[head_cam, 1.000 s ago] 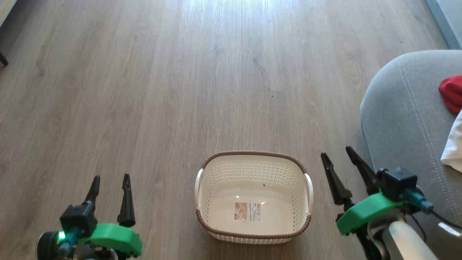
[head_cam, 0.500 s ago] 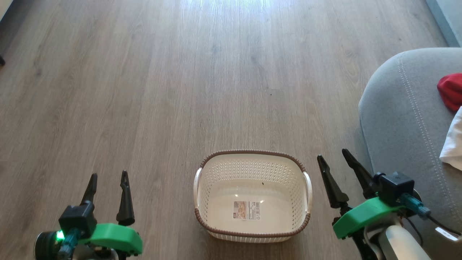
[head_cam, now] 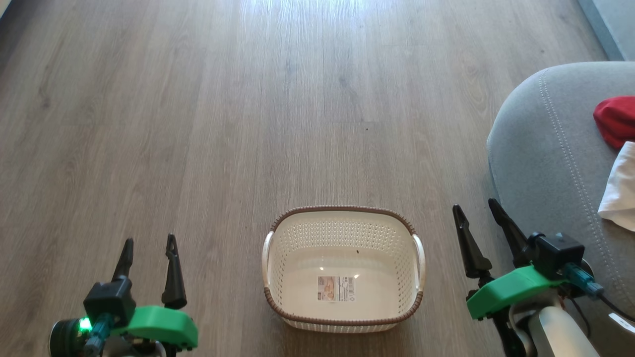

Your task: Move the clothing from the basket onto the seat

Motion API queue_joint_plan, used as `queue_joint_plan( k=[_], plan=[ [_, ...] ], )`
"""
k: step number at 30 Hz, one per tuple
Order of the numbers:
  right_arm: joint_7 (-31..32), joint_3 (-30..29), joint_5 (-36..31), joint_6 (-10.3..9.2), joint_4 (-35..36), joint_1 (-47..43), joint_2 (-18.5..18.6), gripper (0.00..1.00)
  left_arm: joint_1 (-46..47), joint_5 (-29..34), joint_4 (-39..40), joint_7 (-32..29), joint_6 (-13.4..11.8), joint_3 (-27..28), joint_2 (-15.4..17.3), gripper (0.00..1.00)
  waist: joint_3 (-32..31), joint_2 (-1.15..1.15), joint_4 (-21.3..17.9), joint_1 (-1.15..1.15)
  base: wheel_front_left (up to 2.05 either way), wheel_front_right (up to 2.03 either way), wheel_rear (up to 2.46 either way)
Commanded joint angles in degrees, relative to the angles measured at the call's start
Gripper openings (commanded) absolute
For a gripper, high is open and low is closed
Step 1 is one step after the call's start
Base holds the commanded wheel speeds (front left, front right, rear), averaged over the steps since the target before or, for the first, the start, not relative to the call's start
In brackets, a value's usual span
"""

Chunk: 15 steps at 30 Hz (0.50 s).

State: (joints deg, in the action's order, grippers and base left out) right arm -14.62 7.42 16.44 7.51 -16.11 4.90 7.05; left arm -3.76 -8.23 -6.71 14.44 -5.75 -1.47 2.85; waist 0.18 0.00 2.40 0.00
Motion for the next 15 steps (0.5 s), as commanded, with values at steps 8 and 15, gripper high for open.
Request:
queue_joint_plan(
  k=[8,15],
  plan=[
    [-0.4,0.0,-0.8,-0.02,1.4,0.5,-0.8,1.00,0.7,-0.3,2.5,0.6,-1.1,1.1,0.0,1.00,0.1,0.00,-0.3,0.00,0.00,0.00,0.00],
    [-0.4,-0.2,-0.8,-0.02,1.4,0.5,-1.0,1.00,0.4,-0.3,2.9,0.6,-1.4,0.5,0.0,1.00,0.1,0.00,-0.5,0.00,0.00,0.00,0.00]
  ],
)
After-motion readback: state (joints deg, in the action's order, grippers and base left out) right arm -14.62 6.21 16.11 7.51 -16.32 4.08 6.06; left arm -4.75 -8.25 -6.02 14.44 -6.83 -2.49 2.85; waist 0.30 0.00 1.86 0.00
